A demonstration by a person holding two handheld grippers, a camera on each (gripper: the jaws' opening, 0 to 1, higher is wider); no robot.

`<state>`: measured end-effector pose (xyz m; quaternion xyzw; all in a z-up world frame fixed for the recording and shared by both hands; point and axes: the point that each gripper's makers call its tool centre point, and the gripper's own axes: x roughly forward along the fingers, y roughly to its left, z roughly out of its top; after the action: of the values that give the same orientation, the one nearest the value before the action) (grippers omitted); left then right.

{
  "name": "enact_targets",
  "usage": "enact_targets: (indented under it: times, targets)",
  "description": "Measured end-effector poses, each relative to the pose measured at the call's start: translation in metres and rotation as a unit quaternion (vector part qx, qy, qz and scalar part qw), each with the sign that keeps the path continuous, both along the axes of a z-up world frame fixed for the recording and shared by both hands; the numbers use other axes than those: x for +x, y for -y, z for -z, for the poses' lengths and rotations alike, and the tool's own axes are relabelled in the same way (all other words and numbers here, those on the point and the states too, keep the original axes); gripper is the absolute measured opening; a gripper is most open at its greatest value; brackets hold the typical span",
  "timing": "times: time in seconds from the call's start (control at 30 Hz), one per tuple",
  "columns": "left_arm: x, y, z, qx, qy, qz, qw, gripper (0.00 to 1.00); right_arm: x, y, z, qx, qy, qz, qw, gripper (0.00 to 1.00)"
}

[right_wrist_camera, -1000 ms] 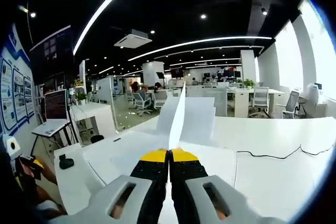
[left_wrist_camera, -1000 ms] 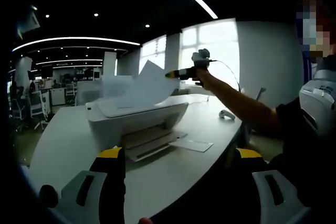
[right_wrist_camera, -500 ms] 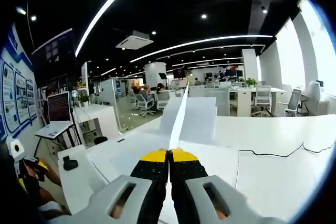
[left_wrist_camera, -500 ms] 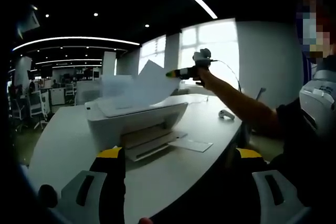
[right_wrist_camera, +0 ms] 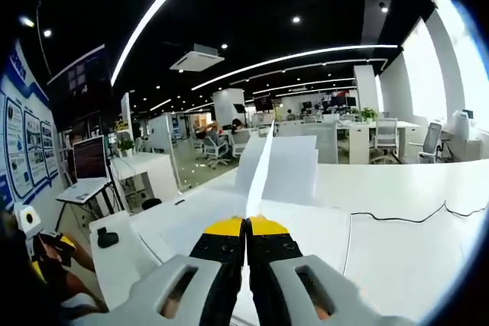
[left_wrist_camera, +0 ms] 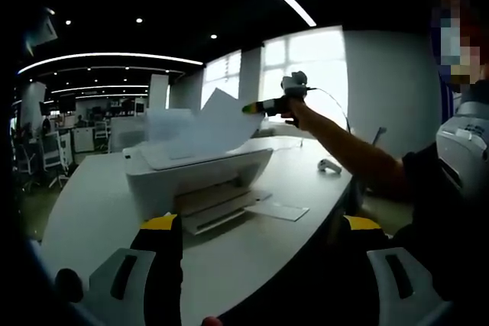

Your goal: Remove the paper from the printer output slot and place it on top of the printer

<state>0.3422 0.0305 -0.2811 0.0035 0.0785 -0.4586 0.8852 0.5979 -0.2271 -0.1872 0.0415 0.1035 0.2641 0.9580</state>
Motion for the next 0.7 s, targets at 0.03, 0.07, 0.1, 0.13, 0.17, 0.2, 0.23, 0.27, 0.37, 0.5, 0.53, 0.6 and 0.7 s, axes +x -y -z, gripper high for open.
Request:
enact_targets:
  times: [0.03, 0.07, 0.1, 0.13, 0.17, 0.2, 0.23, 0.27, 0.37, 0.5, 0.53, 0.6, 0.7]
  targets:
    - [0.000, 0.000, 0.000, 0.000, 0.000, 0.000, 1.0000, 0.87, 0.000, 0.000, 0.001, 0.000, 0.000, -0.001, 1.0000, 0.00]
    - [0.000, 0.000, 0.000, -0.001, 0.000, 0.000, 1.0000, 0.87, 0.000, 0.000, 0.001, 0.000, -0.001, -0.001, 1.0000, 0.00]
    - [0.000, 0.000, 0.000, -0.002, -0.001, -0.001, 1.0000, 0.87, 0.000, 0.000, 0.002, 0.001, -0.002, -0.001, 1.0000, 0.00]
    - [0.000, -0.001, 0.000, -0.001, -0.001, -0.001, 1.0000, 0.87, 0.000, 0.000, 0.002, 0.001, -0.002, -0.001, 1.0000, 0.00]
    - [0.000, -0.001, 0.000, -0.001, -0.001, -0.001, 1.0000, 0.87, 0.000, 0.001, 0.002, 0.002, -0.002, -0.001, 1.0000, 0.00]
    - [0.001, -0.001, 0.000, -0.001, -0.001, -0.001, 1.0000, 0.87, -0.001, 0.002, 0.001, 0.002, -0.001, 0.000, 1.0000, 0.00]
    - [0.001, -0.001, 0.000, 0.000, -0.001, -0.001, 1.0000, 0.87, 0.000, 0.004, 0.001, 0.003, -0.001, 0.001, 1.0000, 0.00]
    - [0.001, -0.001, 0.000, -0.001, -0.001, -0.001, 1.0000, 0.87, 0.000, 0.006, 0.000, 0.004, -0.001, 0.003, 1.0000, 0.00]
    - [0.001, -0.001, 0.000, -0.001, -0.001, 0.000, 1.0000, 0.87, 0.001, 0.010, 0.002, 0.005, -0.004, 0.007, 1.0000, 0.00]
    - [0.001, -0.001, 0.000, -0.001, -0.001, 0.000, 1.0000, 0.87, 0.004, 0.011, 0.006, 0.004, -0.009, 0.009, 0.9999, 0.00]
    - [0.000, -0.001, 0.000, -0.001, 0.000, 0.000, 1.0000, 0.87, 0.004, 0.012, 0.008, 0.003, -0.011, 0.010, 0.9999, 0.00]
    - [0.000, 0.000, 0.000, -0.001, -0.001, 0.002, 1.0000, 0.87, 0.005, 0.012, 0.010, 0.001, -0.013, 0.010, 0.9999, 0.00]
    - [0.000, -0.001, 0.002, 0.001, -0.003, 0.001, 1.0000, 0.87, 0.007, 0.012, 0.014, 0.003, -0.014, 0.010, 0.9998, 0.00]
